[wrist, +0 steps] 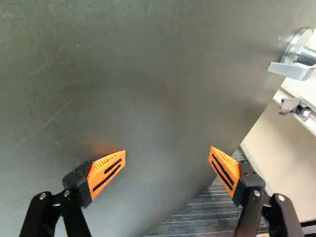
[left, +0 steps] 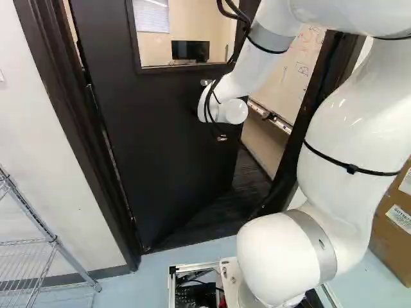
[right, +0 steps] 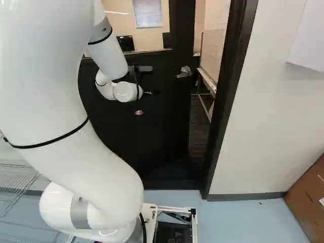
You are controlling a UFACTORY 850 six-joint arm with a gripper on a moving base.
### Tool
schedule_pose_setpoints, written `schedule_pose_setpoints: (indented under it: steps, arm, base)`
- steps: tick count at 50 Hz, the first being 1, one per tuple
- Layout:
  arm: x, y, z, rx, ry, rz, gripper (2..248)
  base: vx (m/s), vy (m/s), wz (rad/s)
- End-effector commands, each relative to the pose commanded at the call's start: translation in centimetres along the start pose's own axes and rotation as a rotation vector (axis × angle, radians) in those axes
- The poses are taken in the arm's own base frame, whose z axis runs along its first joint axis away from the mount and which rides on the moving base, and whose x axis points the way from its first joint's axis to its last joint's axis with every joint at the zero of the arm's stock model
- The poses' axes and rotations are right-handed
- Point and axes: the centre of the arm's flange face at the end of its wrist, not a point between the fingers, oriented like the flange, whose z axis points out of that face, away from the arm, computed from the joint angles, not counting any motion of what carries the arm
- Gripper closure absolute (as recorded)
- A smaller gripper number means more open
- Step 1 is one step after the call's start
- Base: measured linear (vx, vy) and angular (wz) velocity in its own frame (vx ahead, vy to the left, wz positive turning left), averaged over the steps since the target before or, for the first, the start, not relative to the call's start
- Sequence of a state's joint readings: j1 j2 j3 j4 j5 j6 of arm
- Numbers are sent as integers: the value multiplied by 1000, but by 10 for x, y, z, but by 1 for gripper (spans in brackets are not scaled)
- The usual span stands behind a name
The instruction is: Open the door and move inside
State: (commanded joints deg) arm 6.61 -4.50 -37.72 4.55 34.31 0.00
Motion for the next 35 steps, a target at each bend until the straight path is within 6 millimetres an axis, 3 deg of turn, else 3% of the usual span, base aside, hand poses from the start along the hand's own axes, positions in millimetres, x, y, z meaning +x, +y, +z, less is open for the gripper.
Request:
schedule_pose_setpoints:
  steps: [35]
  arm:
    - [12, -27, 33, 46, 5, -18, 3]
  base:
    - [0, 0, 0]
